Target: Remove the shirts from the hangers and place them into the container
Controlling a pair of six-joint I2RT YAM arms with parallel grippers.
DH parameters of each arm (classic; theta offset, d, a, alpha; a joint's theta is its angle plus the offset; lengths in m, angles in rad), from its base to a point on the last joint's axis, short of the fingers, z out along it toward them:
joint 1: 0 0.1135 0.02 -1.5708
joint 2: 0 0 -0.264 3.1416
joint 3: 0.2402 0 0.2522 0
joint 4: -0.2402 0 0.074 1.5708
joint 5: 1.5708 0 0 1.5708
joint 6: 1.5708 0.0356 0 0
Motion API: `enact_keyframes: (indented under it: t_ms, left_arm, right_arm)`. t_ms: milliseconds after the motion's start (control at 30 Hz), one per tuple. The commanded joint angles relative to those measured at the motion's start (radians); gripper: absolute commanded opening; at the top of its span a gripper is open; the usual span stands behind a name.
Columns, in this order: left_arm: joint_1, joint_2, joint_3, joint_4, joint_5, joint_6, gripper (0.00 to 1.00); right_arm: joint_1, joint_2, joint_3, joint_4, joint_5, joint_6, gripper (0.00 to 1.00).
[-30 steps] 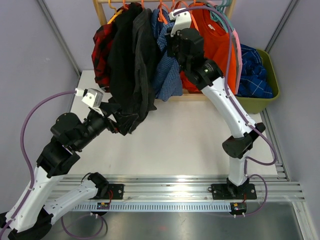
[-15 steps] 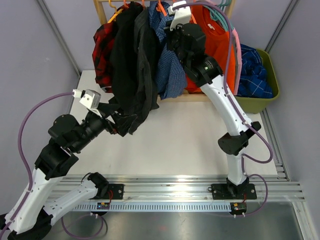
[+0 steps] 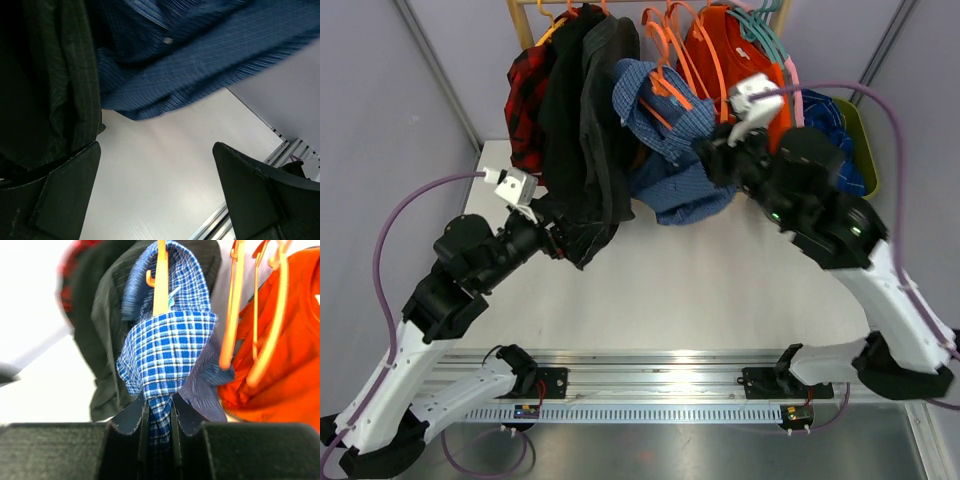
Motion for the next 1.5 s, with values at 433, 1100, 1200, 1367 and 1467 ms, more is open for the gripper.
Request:
enact_keyframes:
  t_ms: [433,1100,1200,1367,1467]
  left_arm:
    - [-0.142,0.285,0.216,0.263,0.066,-0.008,0.99]
    - [-0.198,0.451,0.125,0.561,-0.024,-0.152,0.96]
    - [-0.215,0.467,0.107,0.593,-0.023,-0.183,0.9]
    - [-0.255,0.49,0.101,0.616,-0.014,-0.204,0.58]
    - [-0.264,0.488,0.104,0.604,-0.024,-0.206,0.26]
  right_arm:
    - [0.04,-0.375,-0.386,-0.169,-0.269,0.291,0.0]
    - [0.04,-0.42,-0.428,-0.116,-0.335,0.322,0.0]
    - [0.04,-0.412,-0.425,-0.108,-0.329,0.321,0.0]
    - [0.04,-0.401,-0.428,-0.091,-0.317,0.322,0.0]
    - [0.04,-0.4,-0.425,-0.094,-0.308,0.321,0.0]
